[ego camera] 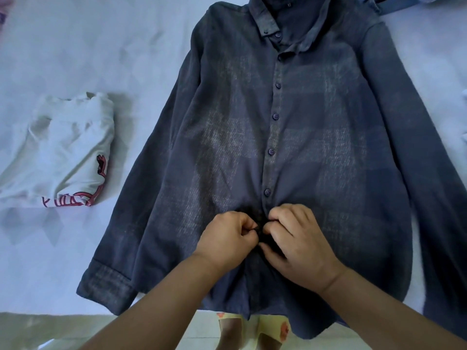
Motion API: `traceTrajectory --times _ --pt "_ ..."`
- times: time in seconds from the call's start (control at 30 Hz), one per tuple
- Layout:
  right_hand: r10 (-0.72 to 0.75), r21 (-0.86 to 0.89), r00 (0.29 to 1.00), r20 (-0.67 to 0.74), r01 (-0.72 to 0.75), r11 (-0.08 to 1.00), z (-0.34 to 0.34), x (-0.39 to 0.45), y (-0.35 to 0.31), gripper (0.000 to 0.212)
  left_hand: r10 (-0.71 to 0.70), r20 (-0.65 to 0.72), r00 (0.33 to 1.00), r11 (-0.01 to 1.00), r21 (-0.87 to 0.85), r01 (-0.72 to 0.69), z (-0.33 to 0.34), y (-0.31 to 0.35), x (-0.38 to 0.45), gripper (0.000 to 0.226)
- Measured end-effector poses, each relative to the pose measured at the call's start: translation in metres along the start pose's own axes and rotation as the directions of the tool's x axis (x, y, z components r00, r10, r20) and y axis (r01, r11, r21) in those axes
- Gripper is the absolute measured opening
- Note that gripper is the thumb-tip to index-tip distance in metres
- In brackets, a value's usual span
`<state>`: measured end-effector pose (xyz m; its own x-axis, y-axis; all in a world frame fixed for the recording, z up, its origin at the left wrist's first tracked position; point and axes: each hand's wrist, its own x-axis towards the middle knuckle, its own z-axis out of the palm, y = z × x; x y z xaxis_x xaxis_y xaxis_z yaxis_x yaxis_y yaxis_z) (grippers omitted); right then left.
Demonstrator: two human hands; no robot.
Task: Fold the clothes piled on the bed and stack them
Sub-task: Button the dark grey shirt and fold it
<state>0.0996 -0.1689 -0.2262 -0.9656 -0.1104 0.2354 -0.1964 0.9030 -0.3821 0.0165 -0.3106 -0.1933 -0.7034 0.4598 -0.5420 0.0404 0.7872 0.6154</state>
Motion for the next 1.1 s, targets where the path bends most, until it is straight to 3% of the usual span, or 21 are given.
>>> traceTrajectory --times 0.17,0.3,0.43,0.5,0.57,0.63,0.7,0.83,0.9,1.0,1.1 --pt "0.015 0.016 1.0 -0.006 -0.015 1.0 0.006 0.001 -0.006 0.018 -0.024 0.064 0.998 0.999 0.024 0.022 0.0 0.0 0.003 0.01" --pt "0.064 0.072 0.991 0.119 -0.073 0.995 0.002 0.004 -0.006 0.015 -0.006 0.031 1.0 1.0 -0.01 0.007 0.001 -0.004 0.001 0.01" --pt "0.221 0.171 0.972 0.085 -0.233 0.957 -0.01 0.015 -0.016 0.018 0.114 -0.2 0.973 0.992 -0.036 -0.123 -0.002 -0.02 -0.015 0.008" --pt "0.269 0.148 0.962 0.048 -0.273 0.951 -0.012 0.015 -0.025 0.024 0.179 -0.387 0.905 0.984 0.096 -0.154 -0.009 -0.035 -0.027 0.018" --pt "0.284 0.094 0.957 0.057 -0.288 0.953 -0.013 0.009 -0.039 0.029 0.147 -0.543 0.827 0.976 0.215 -0.032 -0.017 -0.053 -0.04 0.027" --pt "0.336 0.019 0.937 0.097 -0.34 0.94 -0.013 -0.008 -0.046 0.033 -0.062 -0.608 0.791 0.974 0.135 0.18 -0.026 -0.064 -0.053 0.039" --pt "0.517 -0.077 0.851 0.092 -0.512 0.855 -0.016 -0.031 -0.046 0.04 -0.262 -0.574 0.775 0.944 0.013 0.329 -0.034 -0.072 -0.064 0.047" --pt "0.876 -0.181 0.48 -0.047 -0.867 0.465 -0.034 -0.073 -0.033 0.042 -0.315 -0.54 0.78 0.928 -0.002 0.374 -0.049 -0.072 -0.073 0.046" --pt "0.936 -0.166 0.343 -0.079 -0.93 0.327 -0.041 -0.085 -0.03 0.057 -0.37 -0.46 0.807 0.913 -0.02 0.408 -0.054 -0.065 -0.073 0.038" --pt "0.975 -0.097 0.206 -0.089 -0.975 0.197 -0.048 -0.085 -0.028 0.075 -0.405 -0.381 0.831 0.903 -0.026 0.428 -0.054 -0.063 -0.072 0.014" --pt "0.999 0.02 0.047 -0.013 -0.999 0.047 -0.054 -0.078 -0.02 0.071 -0.373 -0.436 0.819 0.917 -0.042 0.396 -0.05 -0.063 -0.073 0.03"
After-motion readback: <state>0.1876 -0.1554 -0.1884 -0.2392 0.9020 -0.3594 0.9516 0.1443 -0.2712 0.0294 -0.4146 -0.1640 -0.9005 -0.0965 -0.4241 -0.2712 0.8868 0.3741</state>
